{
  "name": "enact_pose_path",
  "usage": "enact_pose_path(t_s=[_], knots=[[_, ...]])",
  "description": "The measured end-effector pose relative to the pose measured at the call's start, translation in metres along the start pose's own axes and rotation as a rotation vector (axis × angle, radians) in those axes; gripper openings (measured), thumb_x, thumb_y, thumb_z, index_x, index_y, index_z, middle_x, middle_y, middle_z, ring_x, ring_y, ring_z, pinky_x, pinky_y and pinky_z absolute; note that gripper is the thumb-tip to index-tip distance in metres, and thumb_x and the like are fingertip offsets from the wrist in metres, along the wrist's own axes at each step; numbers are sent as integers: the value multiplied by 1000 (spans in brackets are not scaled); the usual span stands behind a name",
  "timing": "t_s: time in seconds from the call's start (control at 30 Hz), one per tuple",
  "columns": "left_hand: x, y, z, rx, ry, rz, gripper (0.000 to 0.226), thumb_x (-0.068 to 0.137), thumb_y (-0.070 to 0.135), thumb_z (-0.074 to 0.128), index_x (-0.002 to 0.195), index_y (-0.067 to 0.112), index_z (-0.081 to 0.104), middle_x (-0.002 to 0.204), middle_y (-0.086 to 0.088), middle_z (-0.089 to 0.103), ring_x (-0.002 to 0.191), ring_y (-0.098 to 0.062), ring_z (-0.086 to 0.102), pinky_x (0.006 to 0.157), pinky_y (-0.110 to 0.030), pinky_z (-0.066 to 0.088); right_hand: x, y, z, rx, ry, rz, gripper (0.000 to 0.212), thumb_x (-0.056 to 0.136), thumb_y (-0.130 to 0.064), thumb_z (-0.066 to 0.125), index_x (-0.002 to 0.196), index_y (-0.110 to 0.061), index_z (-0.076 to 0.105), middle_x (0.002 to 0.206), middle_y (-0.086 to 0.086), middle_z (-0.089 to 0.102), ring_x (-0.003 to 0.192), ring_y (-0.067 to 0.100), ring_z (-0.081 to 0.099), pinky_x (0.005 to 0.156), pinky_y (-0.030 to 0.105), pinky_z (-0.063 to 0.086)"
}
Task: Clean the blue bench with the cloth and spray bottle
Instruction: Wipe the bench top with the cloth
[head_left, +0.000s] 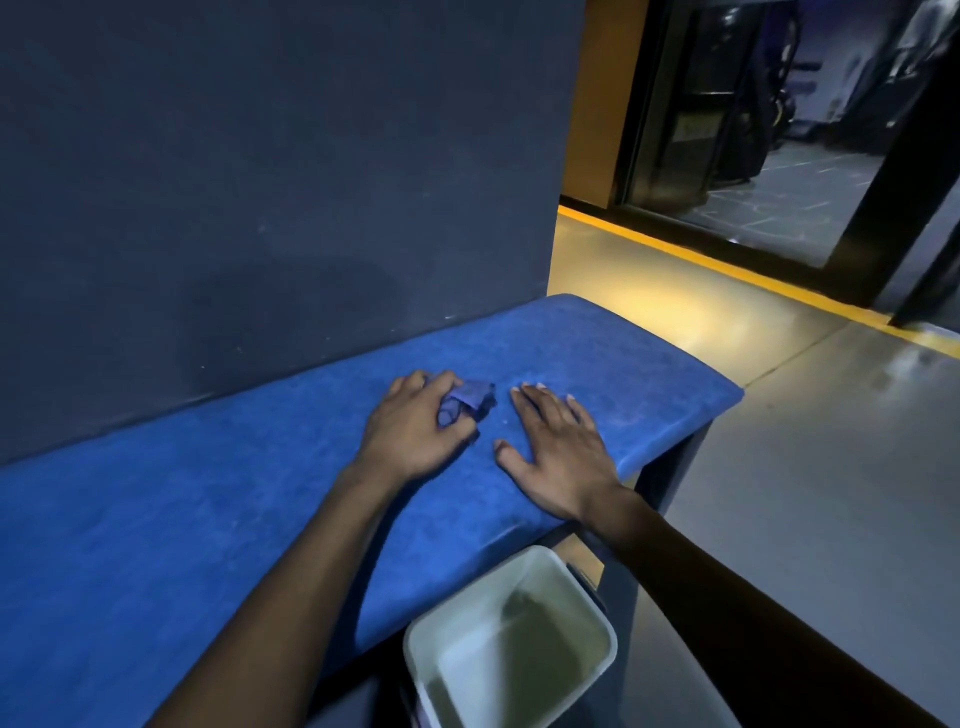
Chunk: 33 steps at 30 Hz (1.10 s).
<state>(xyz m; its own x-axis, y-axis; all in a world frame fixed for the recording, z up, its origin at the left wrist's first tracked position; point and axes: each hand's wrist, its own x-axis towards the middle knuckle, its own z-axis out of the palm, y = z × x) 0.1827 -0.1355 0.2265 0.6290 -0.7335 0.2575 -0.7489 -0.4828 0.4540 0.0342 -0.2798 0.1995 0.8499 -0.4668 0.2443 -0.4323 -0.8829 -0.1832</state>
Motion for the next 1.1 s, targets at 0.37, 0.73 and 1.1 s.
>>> enact_pose_path(t_s=[0.37, 0.73, 1.1], knots=[[37, 3, 4, -10, 0, -54, 42, 83, 41, 66, 122, 27, 60, 127, -9, 58, 127, -33, 49, 106, -40, 42, 1, -1, -3, -12, -17, 1, 78, 96, -59, 31, 162, -21, 16, 170, -4, 15, 158, 10, 4, 128, 41, 2], [17, -39, -23, 20, 11, -52, 47, 80, 44, 66, 126, 33, 63, 128, -3, 61, 126, -29, 51, 105, -37, 42, 0, -2, -3, 5, 4, 7, 74, 98, -55, 34, 162, -21, 18, 170, -4, 17, 157, 9, 6, 128, 40, 4], [-46, -58, -49, -97, -319, 529, 49, 74, 33, 76, 122, 41, 66, 138, 19, 55, 131, -6, 52, 110, -19, 37, 0, -1, -1, -4, 3, -3, 79, 91, -57, 24, 161, -20, 20, 169, -2, 21, 157, 12, 10, 128, 41, 6]])
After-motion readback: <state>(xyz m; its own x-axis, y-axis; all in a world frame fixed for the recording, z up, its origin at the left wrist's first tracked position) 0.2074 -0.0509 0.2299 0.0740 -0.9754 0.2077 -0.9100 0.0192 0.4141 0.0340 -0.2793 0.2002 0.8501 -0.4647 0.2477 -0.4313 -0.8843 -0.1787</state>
